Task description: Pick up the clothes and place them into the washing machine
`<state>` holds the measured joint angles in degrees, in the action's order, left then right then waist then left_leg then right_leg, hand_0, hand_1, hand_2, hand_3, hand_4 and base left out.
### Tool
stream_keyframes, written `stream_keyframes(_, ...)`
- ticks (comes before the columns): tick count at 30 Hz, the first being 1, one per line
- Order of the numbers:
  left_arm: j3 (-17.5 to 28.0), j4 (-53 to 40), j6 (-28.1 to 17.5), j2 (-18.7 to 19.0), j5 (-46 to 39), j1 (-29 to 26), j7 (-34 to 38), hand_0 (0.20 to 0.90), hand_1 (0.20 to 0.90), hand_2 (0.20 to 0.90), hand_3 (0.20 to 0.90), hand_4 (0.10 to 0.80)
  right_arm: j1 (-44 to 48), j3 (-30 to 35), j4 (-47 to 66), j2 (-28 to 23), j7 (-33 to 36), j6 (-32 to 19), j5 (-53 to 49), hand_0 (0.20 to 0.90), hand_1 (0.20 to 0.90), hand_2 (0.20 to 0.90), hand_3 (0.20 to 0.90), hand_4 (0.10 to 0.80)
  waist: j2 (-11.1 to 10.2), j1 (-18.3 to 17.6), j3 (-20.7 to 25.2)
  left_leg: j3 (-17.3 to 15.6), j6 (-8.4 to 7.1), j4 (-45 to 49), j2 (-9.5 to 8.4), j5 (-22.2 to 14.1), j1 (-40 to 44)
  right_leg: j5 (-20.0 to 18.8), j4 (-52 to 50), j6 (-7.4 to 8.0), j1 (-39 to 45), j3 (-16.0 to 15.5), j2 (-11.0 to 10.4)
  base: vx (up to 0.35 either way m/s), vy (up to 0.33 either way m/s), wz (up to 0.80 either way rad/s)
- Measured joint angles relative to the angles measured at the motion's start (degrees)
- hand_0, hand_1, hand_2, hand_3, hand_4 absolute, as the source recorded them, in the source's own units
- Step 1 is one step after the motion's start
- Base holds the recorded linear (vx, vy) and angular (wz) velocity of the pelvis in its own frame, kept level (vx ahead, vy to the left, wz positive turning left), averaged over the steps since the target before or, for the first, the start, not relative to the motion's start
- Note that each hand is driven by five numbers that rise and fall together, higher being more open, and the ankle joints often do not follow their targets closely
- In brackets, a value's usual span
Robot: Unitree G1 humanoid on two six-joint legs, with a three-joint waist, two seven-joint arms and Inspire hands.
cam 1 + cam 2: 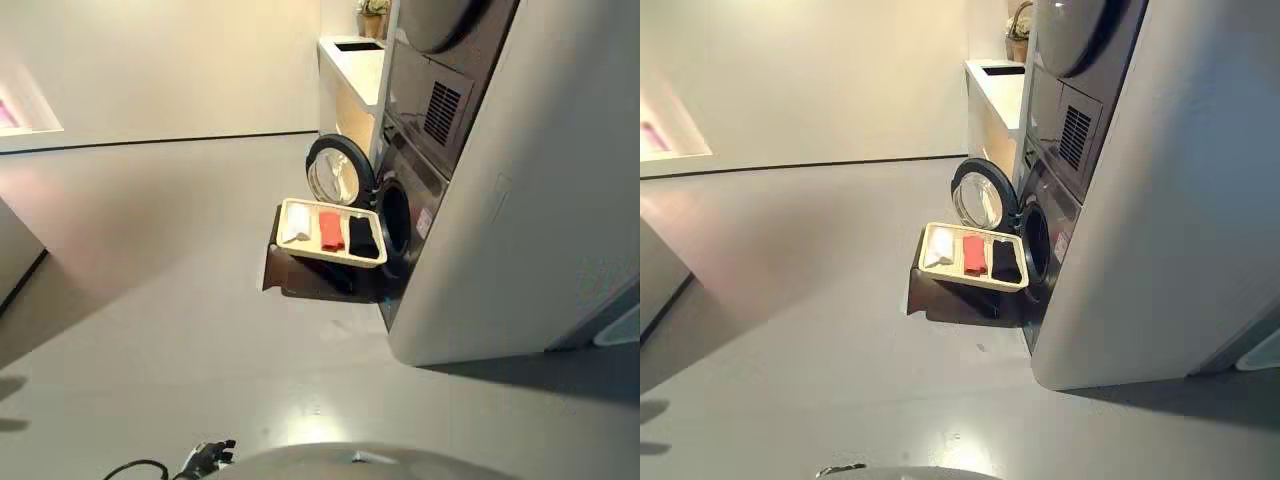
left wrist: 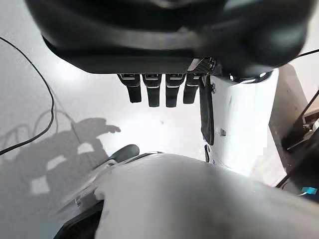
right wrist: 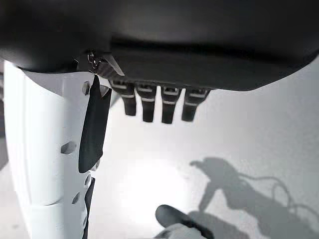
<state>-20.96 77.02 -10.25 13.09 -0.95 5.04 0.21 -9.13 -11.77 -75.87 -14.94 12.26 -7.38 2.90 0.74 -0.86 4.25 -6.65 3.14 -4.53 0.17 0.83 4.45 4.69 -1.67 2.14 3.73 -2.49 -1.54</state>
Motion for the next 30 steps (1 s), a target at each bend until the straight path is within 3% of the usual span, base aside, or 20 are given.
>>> stream_keyframes(30,-0.03,-0.01,0.0,0.0,-0.3,-0.03,0.02,0.9,0.9,0.9,0.9,0.8,0.02,0.01,0.07,-0.01,0.01,0.02,-0.01,0.9,0.9,0.9,0.9,0.8,0.06,0.01,0.05,-0.03,-0.12,-0.02,-0.02,-0.12,-0.24,0.0,-0.01,-0.01,-0.24,0.03,-0.03,0.002,0.002,0.0)
